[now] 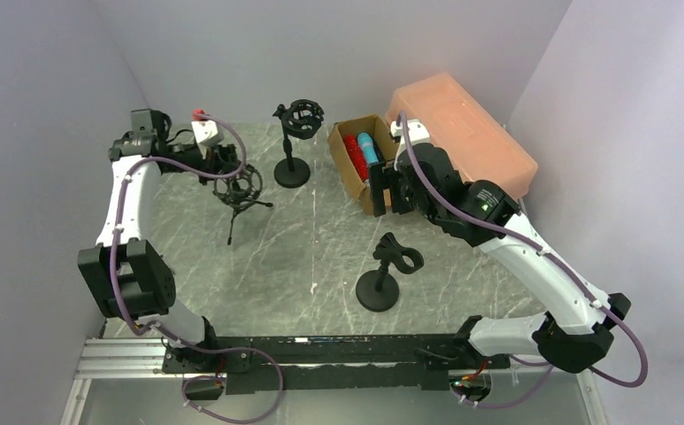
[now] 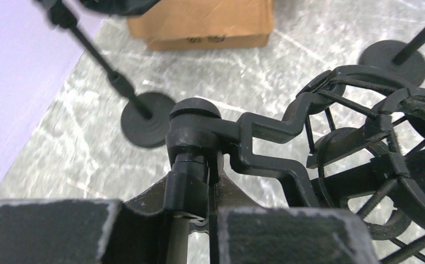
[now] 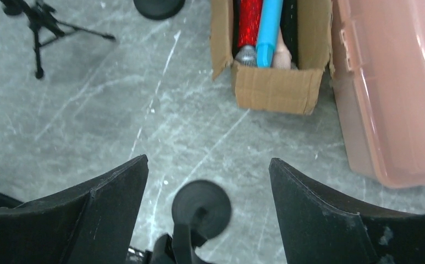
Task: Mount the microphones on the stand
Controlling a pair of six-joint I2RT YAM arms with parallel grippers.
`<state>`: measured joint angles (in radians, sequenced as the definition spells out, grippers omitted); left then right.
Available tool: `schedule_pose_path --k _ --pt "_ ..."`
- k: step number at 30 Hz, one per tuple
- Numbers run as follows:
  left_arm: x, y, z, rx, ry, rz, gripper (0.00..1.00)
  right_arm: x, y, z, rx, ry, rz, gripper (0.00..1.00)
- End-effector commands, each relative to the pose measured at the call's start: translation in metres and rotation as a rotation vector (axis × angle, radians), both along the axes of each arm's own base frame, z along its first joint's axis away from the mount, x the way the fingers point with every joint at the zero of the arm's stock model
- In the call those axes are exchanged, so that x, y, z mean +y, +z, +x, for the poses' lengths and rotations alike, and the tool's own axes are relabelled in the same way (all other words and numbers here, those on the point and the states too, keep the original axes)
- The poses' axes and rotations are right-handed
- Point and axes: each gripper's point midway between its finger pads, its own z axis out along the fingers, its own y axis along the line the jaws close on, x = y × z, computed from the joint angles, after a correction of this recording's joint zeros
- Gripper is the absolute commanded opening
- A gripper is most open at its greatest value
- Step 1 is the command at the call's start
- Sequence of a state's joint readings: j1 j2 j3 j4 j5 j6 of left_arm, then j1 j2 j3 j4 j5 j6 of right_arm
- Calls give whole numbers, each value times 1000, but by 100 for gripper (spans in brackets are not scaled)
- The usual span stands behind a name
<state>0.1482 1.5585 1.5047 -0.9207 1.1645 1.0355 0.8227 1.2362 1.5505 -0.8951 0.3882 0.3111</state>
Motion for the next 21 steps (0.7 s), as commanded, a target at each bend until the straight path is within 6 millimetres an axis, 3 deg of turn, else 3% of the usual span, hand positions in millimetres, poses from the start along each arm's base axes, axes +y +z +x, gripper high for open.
schedule_pose_path --k 1,4,8,11,16,21 --pt "36 8 8 -47 55 10 0 -22 5 -34 67 1 -8 85" --pt "58 0 21 -42 125 28 1 -24 -1 -58 119 47 5 86" --pt "71 -15 28 -20 177 33 14 -17 -23 -80 197 143 -8 85" --pt "75 -22 30 -4 213 27 38 -8 -34 -91 236 223 -21 85" --pt "77 -14 28 -35 249 12 97 -2 -38 -103 245 321 -19 86" --pt "79 2 23 -71 280 21 99 1 -60 -98 263 336 -87 87"
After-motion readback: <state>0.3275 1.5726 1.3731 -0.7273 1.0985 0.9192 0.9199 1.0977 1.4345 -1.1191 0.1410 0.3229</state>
